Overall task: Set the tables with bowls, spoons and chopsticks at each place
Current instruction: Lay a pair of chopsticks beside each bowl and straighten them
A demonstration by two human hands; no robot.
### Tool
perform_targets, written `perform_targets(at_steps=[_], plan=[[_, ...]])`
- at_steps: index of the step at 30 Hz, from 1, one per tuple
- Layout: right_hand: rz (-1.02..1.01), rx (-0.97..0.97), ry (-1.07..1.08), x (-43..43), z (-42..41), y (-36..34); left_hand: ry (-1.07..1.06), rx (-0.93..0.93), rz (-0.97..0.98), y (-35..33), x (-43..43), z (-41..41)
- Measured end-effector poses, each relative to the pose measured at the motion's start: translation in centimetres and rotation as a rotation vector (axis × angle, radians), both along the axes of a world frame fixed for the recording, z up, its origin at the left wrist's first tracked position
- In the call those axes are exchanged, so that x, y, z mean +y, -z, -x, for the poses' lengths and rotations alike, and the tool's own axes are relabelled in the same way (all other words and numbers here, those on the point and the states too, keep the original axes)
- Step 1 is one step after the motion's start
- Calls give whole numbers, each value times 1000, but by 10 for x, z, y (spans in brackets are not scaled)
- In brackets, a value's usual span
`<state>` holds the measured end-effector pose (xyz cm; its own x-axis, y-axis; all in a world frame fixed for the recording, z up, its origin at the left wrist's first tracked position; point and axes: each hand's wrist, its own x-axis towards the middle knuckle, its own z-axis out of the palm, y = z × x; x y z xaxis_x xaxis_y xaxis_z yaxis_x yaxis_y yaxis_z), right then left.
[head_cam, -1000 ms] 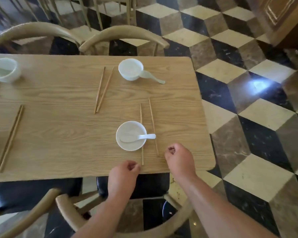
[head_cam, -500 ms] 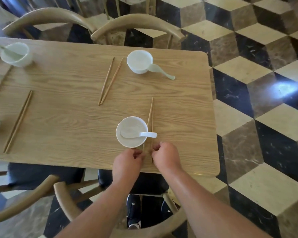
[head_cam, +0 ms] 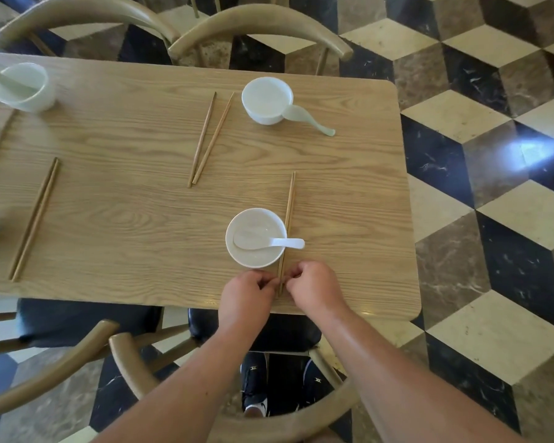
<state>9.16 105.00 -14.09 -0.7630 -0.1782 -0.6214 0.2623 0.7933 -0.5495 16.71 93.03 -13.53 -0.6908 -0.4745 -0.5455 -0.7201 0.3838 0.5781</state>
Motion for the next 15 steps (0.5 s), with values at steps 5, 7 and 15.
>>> perform_targets(at_steps=[5, 7, 15], plan=[[-7, -13, 20, -2, 1, 2, 1, 1, -23, 3, -3, -1], [-13, -29, 20, -4, 3, 2, -1, 3, -30, 4, -3, -1], [-26, -67, 11, -3, 4, 3, -18, 19, -33, 1, -1, -1]])
